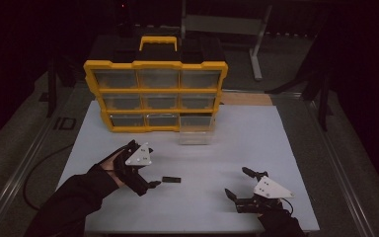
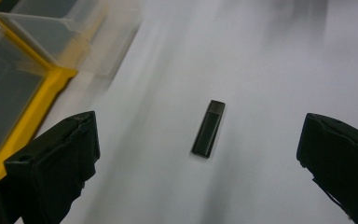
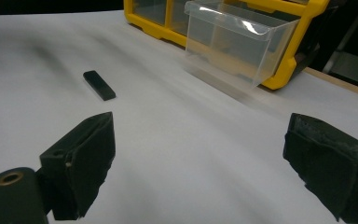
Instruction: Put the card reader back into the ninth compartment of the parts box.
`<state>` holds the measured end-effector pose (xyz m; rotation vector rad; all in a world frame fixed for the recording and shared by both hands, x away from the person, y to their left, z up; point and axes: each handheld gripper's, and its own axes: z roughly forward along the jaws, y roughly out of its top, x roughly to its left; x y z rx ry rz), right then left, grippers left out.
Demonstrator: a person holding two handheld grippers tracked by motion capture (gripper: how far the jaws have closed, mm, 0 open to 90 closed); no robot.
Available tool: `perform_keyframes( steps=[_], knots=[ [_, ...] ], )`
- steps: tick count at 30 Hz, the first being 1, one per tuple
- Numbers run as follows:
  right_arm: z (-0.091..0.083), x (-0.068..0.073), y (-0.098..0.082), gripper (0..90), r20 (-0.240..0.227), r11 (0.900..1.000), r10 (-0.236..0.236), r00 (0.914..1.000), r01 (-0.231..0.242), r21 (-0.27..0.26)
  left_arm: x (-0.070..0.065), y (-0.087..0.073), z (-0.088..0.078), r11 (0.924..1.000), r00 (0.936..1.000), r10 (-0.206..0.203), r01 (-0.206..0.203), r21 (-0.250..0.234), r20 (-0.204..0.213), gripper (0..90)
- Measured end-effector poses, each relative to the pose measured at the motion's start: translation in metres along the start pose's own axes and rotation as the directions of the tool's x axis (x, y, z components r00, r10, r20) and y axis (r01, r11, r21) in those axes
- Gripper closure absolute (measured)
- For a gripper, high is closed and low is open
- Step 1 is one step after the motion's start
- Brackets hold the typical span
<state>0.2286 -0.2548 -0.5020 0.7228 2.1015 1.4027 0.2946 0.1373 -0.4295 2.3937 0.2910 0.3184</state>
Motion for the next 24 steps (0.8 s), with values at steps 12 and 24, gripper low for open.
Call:
perform_keyframes(
  steps=[12,24],
  knots=[
    [0.0,0.0,0.0,9.1,-0.001,1.0,0.001,1.0,-0.001,0.0,-0.003,0.011,0.018,0.9947,0.9966,0.057,-0.062,0.082,0.059,0.3],
    [0.0,0.0,0.0,9.1,0.001,1.0,0.007,1.0,-0.007,-0.004,0.001,0.015,0.039,0.9771,0.99,0.087,-0.106,0.184,0.111,0.3]
  ],
)
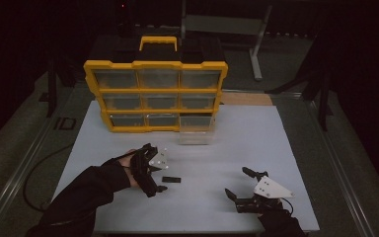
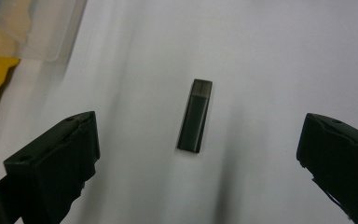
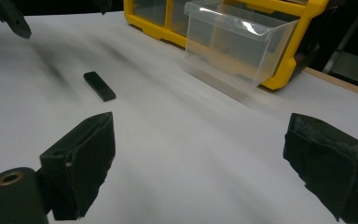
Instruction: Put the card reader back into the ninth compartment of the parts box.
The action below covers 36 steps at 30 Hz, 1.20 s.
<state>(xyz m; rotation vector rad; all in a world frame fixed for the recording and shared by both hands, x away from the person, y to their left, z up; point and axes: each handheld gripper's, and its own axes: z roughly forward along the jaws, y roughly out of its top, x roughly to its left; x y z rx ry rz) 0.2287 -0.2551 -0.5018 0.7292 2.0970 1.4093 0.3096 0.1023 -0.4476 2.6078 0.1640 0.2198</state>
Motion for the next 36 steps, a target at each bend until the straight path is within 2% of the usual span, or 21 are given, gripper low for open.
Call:
perform_keyframes(
  steps=[7,11,14,18,20,27,30,31,36],
  knots=[
    [0.0,0.0,0.0,9.2,0.0,1.0,0.002,1.0,-0.002,0.001,0.004,0.004,0.009,0.9993,0.9998,0.012,-0.012,0.034,0.015,0.4],
    [-0.001,0.0,0.001,9.1,-0.003,1.0,0.01,0.9999,-0.01,-0.002,0.004,0.006,0.016,0.9964,0.9998,0.012,-0.013,0.083,0.018,1.5],
    [-0.001,0.0,0.001,9.1,-0.004,1.0,0.012,0.9999,-0.012,0.001,0.004,0.007,0.021,0.995,0.9995,0.015,-0.018,0.098,0.029,1.7],
    [-0.001,0.0,0.001,9.2,-0.006,1.0,0.007,1.0,-0.007,0.007,0.005,0.008,0.025,0.9947,0.999,0.022,-0.026,0.099,0.04,6.9],
    [-0.001,0.0,0.001,9.1,-0.008,1.0,0.011,0.9999,-0.011,0.007,0.006,0.009,0.026,0.9946,0.9986,0.024,-0.029,0.099,0.048,12.9],
    [-0.001,0.0,0.001,9.2,-0.008,1.0,0.012,0.9999,-0.012,0.003,0.011,0.008,0.032,0.9925,0.9972,0.019,-0.028,0.119,0.072,21.1],
    [-0.001,0.001,0.001,9.1,-0.009,1.0,0.006,0.9999,-0.006,0.007,0.012,0.009,0.034,0.9896,0.9971,0.021,-0.031,0.14,0.073,25.2],
    [-0.001,0.001,0.001,9.2,-0.006,1.0,0.005,1.0,-0.005,0.006,0.013,0.009,0.037,0.9877,0.9959,0.007,-0.021,0.155,0.09,25.8],
    [-0.001,0.0,0.001,9.1,-0.007,1.0,-0.001,1.0,0.001,0.004,0.013,0.011,0.041,0.9825,0.9962,0.015,-0.031,0.184,0.086,32.5]
  ],
)
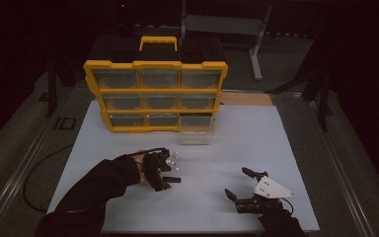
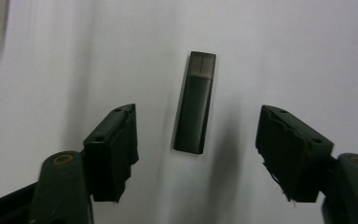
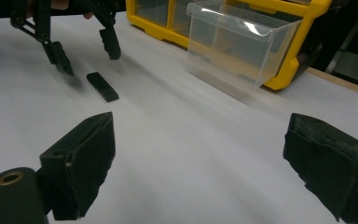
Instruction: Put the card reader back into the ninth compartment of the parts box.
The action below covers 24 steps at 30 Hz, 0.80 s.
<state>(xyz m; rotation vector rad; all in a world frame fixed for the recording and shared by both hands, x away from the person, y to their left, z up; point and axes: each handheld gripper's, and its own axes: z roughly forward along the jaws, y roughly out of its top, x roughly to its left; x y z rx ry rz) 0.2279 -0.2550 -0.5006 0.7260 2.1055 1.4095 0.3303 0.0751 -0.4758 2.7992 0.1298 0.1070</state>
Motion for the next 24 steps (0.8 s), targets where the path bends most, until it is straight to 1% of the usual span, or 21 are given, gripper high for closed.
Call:
perform_keyframes(
  steps=[1,2,4,5,8,9,11,14,17,19,20,21,24],
  knots=[
    [0.0,0.0,0.0,9.1,-0.001,1.0,0.0,1.0,0.0,0.0,0.0,0.0,0.0,1.0,1.0,0.0,0.0,0.0,0.0,35.2],
    [0.0,0.0,0.0,9.1,-0.001,1.0,0.0,1.0,0.0,0.001,0.0,0.0,0.001,1.0,1.0,-0.003,0.003,0.005,-0.003,35.8],
    [0.0,0.0,0.0,9.1,-0.002,1.0,0.0,1.0,0.0,-0.001,0.0,0.002,0.004,0.9995,0.9999,0.007,-0.007,0.03,-0.011,36.8],
    [0.0,0.0,0.0,9.1,-0.002,1.0,0.0,1.0,0.0,-0.001,0.0,0.002,0.004,0.9995,0.9999,0.007,-0.007,0.03,-0.011,37.6],
    [0.0,0.0,0.0,9.1,-0.001,1.0,-0.001,1.0,0.001,-0.002,-0.001,0.003,0.006,0.998,0.9995,0.026,-0.025,0.058,-0.016,39.6],
    [0.0,0.0,0.0,9.1,-0.001,1.0,0.003,1.0,-0.003,0.0,-0.001,0.004,0.008,0.9975,0.9994,0.027,-0.026,0.066,-0.019,42.1],
    [0.0,0.0,0.0,9.1,-0.001,1.0,0.004,1.0,-0.004,0.003,-0.001,0.005,0.008,0.9975,0.9994,0.027,-0.025,0.066,-0.022,43.8],
    [0.0,0.0,0.0,9.1,-0.003,1.0,0.0,1.0,0.0,-0.002,-0.001,0.007,0.009,0.9962,0.9992,0.038,-0.037,0.078,-0.011,49.2],
    [0.0,0.0,0.0,9.1,-0.001,1.0,0.006,1.0,-0.006,0.0,-0.002,0.008,0.011,0.9947,0.9989,0.047,-0.046,0.092,-0.004,54.1],
    [0.0,0.001,0.0,9.1,-0.001,1.0,0.01,0.9999,-0.01,-0.004,-0.002,0.009,0.013,0.9933,0.9986,0.052,-0.052,0.103,0.003,55.4],
    [0.0,0.001,0.0,9.1,-0.001,1.0,0.01,0.9999,-0.01,-0.004,-0.002,0.009,0.013,0.9933,0.9986,0.052,-0.052,0.103,0.003,57.5],
    [-0.001,0.0,0.0,9.1,-0.001,1.0,0.002,1.0,-0.002,0.0,-0.002,0.009,0.014,0.9933,0.9985,0.055,-0.055,0.102,0.004,57.6],
    [-0.001,0.0,0.0,9.1,-0.003,1.0,0.008,1.0,-0.008,0.004,-0.001,0.01,0.014,0.9934,0.9986,0.052,-0.053,0.102,0.009,60.3]
  ],
)
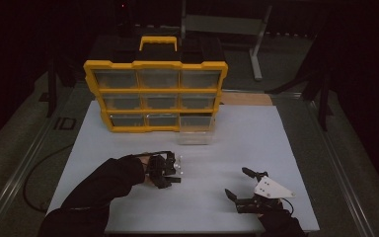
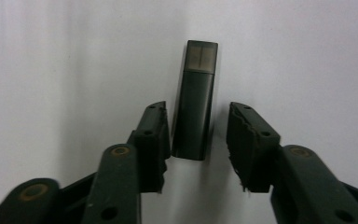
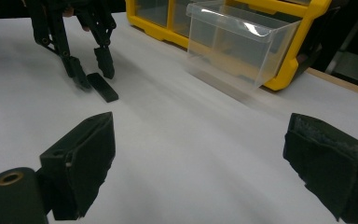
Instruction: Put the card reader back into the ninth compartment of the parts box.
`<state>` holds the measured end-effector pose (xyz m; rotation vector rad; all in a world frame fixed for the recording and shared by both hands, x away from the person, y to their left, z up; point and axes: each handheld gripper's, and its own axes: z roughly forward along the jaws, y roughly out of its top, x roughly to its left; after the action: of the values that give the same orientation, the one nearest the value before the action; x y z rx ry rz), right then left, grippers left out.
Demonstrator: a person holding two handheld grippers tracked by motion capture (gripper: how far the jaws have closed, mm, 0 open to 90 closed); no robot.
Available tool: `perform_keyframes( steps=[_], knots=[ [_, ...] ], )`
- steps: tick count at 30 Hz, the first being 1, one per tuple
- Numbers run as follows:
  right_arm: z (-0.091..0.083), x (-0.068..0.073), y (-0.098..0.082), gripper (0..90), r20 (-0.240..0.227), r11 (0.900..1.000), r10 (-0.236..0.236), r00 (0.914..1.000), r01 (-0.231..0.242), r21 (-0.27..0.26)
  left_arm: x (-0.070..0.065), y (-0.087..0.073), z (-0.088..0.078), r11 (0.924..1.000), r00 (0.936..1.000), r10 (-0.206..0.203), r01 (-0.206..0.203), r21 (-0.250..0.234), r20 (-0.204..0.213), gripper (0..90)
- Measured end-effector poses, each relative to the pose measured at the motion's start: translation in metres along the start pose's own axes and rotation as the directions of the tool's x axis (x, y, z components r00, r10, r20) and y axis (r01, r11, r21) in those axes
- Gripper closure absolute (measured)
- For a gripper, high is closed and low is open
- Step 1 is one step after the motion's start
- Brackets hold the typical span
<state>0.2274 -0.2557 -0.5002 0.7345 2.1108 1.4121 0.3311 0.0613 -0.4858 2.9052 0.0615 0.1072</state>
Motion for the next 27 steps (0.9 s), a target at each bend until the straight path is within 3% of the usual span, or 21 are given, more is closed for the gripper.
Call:
perform_keyframes(
  steps=[16,27],
  knots=[
    [0.0006,0.0006,0.0,9.1,-0.001,1.0,-0.006,1.0,0.006,-0.003,0.0024,0.0017,0.0032,0.9996,0.9991,-0.016,0.015,0.022,0.038,72.8],
    [0.0002,0.0002,0.0,9.2,0.002,1.0,-0.003,1.0,0.003,-0.008,0.0007,0.002,-0.0005,0.9997,0.9988,-0.011,0.01,0.021,0.048,74.2]
  ],
)
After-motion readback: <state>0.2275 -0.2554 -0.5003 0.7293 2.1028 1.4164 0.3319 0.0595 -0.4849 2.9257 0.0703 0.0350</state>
